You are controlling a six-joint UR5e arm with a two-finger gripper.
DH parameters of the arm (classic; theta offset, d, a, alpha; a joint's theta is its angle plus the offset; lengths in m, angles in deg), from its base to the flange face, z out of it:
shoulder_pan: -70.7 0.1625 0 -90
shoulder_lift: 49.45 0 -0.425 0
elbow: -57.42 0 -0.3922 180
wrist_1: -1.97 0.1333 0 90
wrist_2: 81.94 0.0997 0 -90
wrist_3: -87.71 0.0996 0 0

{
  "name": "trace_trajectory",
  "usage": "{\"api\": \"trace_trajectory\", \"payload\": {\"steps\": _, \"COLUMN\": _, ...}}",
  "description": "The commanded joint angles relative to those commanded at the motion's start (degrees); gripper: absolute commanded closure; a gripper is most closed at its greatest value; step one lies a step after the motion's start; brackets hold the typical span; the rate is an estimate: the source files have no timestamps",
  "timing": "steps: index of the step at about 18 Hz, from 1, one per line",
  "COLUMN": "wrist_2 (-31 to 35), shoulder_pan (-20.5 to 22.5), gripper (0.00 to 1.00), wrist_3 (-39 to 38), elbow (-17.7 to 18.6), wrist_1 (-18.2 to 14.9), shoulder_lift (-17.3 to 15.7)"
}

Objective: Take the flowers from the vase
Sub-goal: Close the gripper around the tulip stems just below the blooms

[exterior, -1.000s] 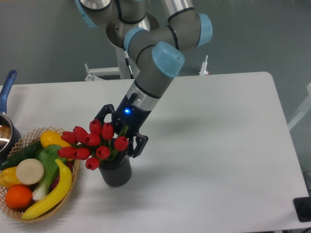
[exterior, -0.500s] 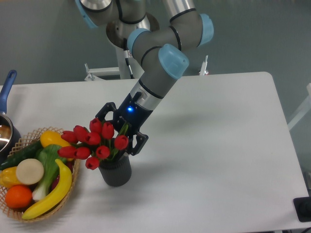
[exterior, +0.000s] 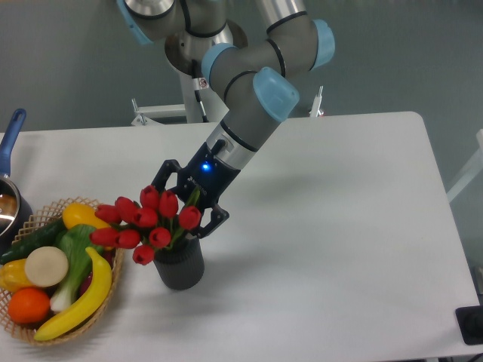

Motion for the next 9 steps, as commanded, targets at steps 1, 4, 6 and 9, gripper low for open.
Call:
{"api": "trace_trajectory", "payload": {"steps": 1, "wrist_2": 0.0, "shoulder_pan": 0.0, "gripper": 0.55, "wrist_3": 0.0, "elbow": 0.0, "wrist_1": 0.0, "shoulder_lift": 0.0}}
{"api": "trace_trajectory", "payload": {"steps": 4, "wrist_2": -0.09, "shoulder_pan": 0.0, "gripper": 0.57, "wrist_3": 0.0, "elbow": -0.09, "wrist_1": 0.0, "shoulder_lift": 0.0}}
{"api": "trace_trajectory", "payload": {"steps": 6, "wrist_2": -0.44, "shoulder_pan": 0.35, "gripper": 0.57, "wrist_3": -0.09, "elbow": 0.0, "wrist_1": 0.0, "shoulder_lift": -0.09}}
{"api": "trace_trajectory", "payload": {"steps": 9, "wrist_2": -4.21, "shoulder_pan": 1.58, "gripper": 0.57, "wrist_3": -0.17, "elbow": -0.26, "wrist_1": 0.0, "shoulder_lift": -1.05}}
